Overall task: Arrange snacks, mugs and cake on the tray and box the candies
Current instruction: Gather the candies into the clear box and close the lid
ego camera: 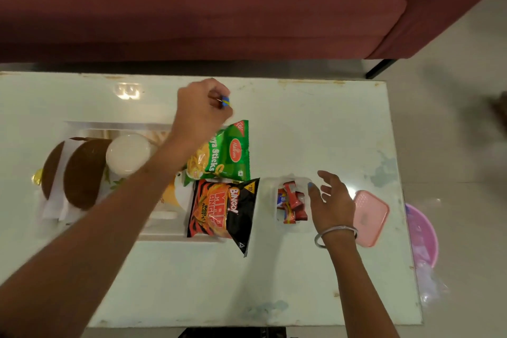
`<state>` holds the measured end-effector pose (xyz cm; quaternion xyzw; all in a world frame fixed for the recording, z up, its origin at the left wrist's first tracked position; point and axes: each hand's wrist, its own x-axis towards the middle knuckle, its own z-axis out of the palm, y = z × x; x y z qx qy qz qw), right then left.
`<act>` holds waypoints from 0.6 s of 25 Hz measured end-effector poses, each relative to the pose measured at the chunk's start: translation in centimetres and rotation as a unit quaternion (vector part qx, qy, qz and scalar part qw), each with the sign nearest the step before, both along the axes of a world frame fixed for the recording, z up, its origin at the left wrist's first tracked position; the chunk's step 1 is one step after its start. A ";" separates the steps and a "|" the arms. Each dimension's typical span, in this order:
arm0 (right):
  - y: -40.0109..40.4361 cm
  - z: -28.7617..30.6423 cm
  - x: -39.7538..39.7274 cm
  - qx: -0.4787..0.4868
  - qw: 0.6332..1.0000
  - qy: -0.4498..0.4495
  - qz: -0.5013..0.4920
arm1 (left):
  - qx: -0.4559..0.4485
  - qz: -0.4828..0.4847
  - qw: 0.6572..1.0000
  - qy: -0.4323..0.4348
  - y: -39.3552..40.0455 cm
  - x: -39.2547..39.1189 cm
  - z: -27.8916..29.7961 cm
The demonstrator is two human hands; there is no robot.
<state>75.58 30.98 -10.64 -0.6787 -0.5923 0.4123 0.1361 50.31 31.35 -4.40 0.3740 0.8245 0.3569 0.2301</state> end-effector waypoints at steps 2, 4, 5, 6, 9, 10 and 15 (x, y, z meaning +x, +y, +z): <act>0.2 0.4 0.8 -0.016 0.999 0.021 -0.044 | 0.039 -0.035 0.998 -0.029 -2.3 5.8 2.2; 0.3 0.7 1.6 -0.025 0.996 0.038 -0.077 | -0.009 -0.092 0.995 -0.036 -4.5 11.4 2.4; 0.2 0.7 2.1 -0.027 0.995 0.044 -0.086 | -0.059 -0.117 0.991 -0.028 -5.2 13.7 1.9; 0.1 0.7 2.5 -0.029 0.994 0.049 -0.092 | -0.111 -0.133 0.985 -0.014 -5.7 15.6 1.1; -0.5 0.3 4.0 -0.040 0.992 0.054 -0.106 | -0.209 -0.130 0.969 -0.007 -5.9 18.6 -1.8; -0.7 0.1 4.5 -0.045 0.991 0.054 -0.110 | -0.222 -0.123 0.967 -0.007 -5.8 19.0 -2.4; -1.2 -1.3 6.9 -0.030 0.993 -0.015 -0.110 | -0.204 -0.084 0.975 -0.014 -6.0 19.0 -3.7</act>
